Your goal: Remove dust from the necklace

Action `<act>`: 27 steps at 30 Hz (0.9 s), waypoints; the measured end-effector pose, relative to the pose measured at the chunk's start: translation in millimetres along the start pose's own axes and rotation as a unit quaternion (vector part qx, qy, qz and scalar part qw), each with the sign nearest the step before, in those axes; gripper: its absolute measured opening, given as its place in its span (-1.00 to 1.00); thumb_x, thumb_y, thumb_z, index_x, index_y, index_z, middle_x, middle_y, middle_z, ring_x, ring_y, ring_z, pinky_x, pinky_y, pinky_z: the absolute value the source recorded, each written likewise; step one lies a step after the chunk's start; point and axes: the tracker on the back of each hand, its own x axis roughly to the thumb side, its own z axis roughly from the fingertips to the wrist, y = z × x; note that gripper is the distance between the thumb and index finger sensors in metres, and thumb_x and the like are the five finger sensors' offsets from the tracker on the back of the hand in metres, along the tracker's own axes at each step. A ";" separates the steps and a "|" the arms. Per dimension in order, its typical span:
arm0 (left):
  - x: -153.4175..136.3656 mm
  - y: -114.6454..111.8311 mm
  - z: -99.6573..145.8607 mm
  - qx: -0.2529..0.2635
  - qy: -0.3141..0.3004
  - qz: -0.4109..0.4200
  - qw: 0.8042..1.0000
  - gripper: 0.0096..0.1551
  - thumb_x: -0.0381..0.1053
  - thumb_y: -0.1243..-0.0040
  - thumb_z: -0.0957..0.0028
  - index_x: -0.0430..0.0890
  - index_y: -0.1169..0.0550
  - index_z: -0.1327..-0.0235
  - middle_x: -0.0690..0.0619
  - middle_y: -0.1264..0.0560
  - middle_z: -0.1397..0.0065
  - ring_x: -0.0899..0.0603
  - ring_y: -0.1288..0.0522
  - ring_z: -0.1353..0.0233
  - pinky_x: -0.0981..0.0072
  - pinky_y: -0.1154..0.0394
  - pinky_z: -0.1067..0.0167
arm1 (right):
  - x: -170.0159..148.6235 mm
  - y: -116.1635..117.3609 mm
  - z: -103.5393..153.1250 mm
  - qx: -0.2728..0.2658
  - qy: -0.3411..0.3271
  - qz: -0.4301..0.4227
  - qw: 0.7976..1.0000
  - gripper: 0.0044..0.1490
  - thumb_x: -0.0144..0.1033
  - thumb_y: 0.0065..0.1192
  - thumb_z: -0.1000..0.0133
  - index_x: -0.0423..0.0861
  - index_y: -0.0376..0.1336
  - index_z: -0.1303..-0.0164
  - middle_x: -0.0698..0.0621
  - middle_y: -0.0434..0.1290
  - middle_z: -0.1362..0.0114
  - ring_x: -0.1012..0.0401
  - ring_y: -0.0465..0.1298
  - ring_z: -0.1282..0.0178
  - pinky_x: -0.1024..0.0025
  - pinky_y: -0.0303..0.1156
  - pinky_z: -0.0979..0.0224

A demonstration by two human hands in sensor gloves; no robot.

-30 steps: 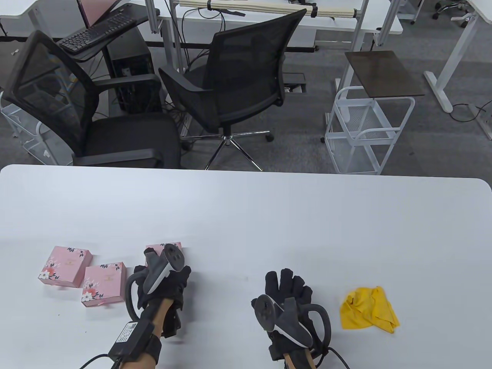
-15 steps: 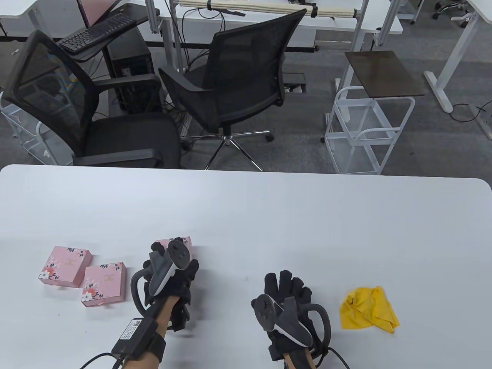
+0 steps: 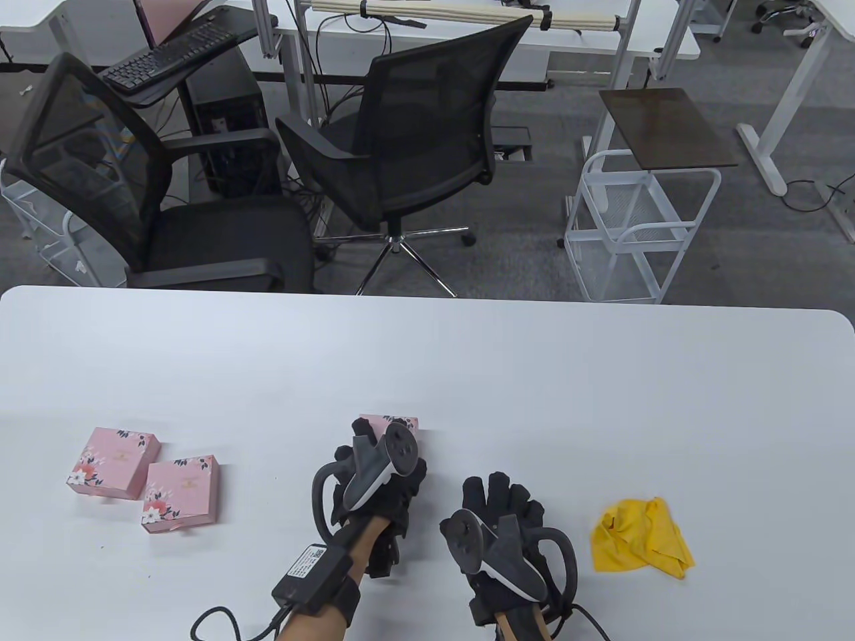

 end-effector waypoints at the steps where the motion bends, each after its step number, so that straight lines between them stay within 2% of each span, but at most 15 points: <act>1: 2.5 -4.0 -0.9 -0.005 0.000 -0.008 1.000 -0.12 0.43 -0.15 -0.26 0.22 -0.08 -0.73 -0.32 0.07 -0.80 -0.65 -0.19 -0.49 -0.38 -0.30 -0.41 | -0.3 0.0 -0.1 0.000 0.001 -0.001 1.000 -0.10 0.13 -0.03 -0.40 -0.19 -0.04 -0.79 -0.48 -0.04 -0.78 -0.47 0.10 -0.62 -0.44 0.02 -0.60; 6: 4.9 -11.7 -0.6 -0.005 -0.005 -0.030 1.000 -0.08 0.45 -0.12 -0.25 0.22 -0.01 -0.73 -0.33 0.13 -0.79 -0.63 -0.15 -0.51 -0.36 -0.28 -0.43 | -0.9 1.2 -1.1 0.005 0.003 0.001 1.000 -0.10 0.13 -0.03 -0.40 -0.20 -0.04 -0.79 -0.48 -0.04 -0.78 -0.47 0.10 -0.62 -0.43 0.03 -0.60; 10: -1.7 -5.5 0.4 -0.050 -0.021 -0.023 0.998 0.03 0.53 -0.01 -0.20 0.16 0.10 -0.75 -0.38 0.26 -0.77 -0.64 -0.07 -0.55 -0.39 -0.21 -0.47 | -0.3 2.0 -1.6 0.008 0.003 0.006 1.000 -0.10 0.13 -0.03 -0.40 -0.19 -0.05 -0.79 -0.48 -0.05 -0.78 -0.47 0.09 -0.62 -0.44 0.02 -0.60; 13: -20.5 6.6 2.2 -0.022 -0.017 0.006 1.000 -0.04 0.50 0.04 -0.23 0.19 0.06 -0.76 -0.35 0.24 -0.79 -0.63 -0.02 -0.58 -0.42 -0.16 -0.49 | -0.1 1.8 -1.7 0.006 0.003 0.008 1.000 -0.10 0.14 -0.03 -0.40 -0.19 -0.05 -0.79 -0.48 -0.06 -0.78 -0.48 0.06 -0.62 -0.46 -0.01 -0.60; 16: -44.4 10.4 -1.9 -0.004 -0.008 0.049 0.999 -0.27 0.32 0.04 -0.32 0.23 -0.09 -0.73 -0.28 0.05 -0.80 -0.53 -0.13 -0.59 -0.34 -0.22 -0.48 | 1.0 3.5 -2.0 0.004 -0.003 -0.005 1.000 -0.10 0.13 -0.03 -0.40 -0.20 -0.04 -0.78 -0.48 -0.05 -0.78 -0.48 0.07 -0.62 -0.45 0.01 -0.60; 19: -60.2 6.6 -6.8 0.004 -0.010 0.077 0.997 -0.38 0.21 -0.03 -0.33 0.25 -0.24 -0.66 -0.20 -0.16 -0.76 -0.42 -0.25 -0.56 -0.22 -0.33 -0.44 | 4.1 6.5 -2.7 -0.001 -0.015 -0.040 0.999 -0.14 0.11 -0.01 -0.39 -0.20 0.03 -0.75 -0.43 0.09 -0.74 -0.42 0.20 -0.58 -0.38 0.12 -0.58; 22: -69.1 1.7 -11.6 0.004 -0.025 0.091 0.996 -0.39 0.19 -0.07 -0.31 0.28 -0.25 -0.64 -0.15 -0.32 -0.68 -0.33 -0.34 -0.50 -0.11 -0.40 -0.38 | 7.0 13.0 -6.2 -0.003 -0.021 -0.113 0.993 -0.24 0.06 0.02 -0.39 -0.19 0.15 -0.66 -0.32 0.31 -0.62 -0.30 0.40 -0.45 -0.27 0.27 -0.52; 24: -70.4 2.6 -12.9 0.019 -0.028 0.111 0.993 -0.38 0.19 -0.17 -0.27 0.25 -0.32 -0.61 -0.11 -0.39 -0.62 -0.29 -0.38 -0.46 -0.08 -0.42 -0.35 | 7.8 16.6 -10.6 -0.015 -0.024 -0.144 0.989 -0.27 0.04 0.02 -0.39 -0.19 0.17 -0.64 -0.32 0.34 -0.60 -0.29 0.41 -0.43 -0.25 0.29 -0.51; 27: -71.4 4.1 -14.5 0.013 -0.039 0.089 0.995 -0.37 0.22 -0.17 -0.26 0.25 -0.32 -0.60 -0.04 -0.50 -0.53 -0.23 -0.45 -0.40 -0.02 -0.48 -0.29 | 9.1 18.3 -18.8 -0.003 -0.008 -0.194 0.981 -0.33 0.00 0.04 -0.41 -0.18 0.23 -0.57 -0.30 0.42 -0.52 -0.24 0.49 -0.34 -0.19 0.36 -0.44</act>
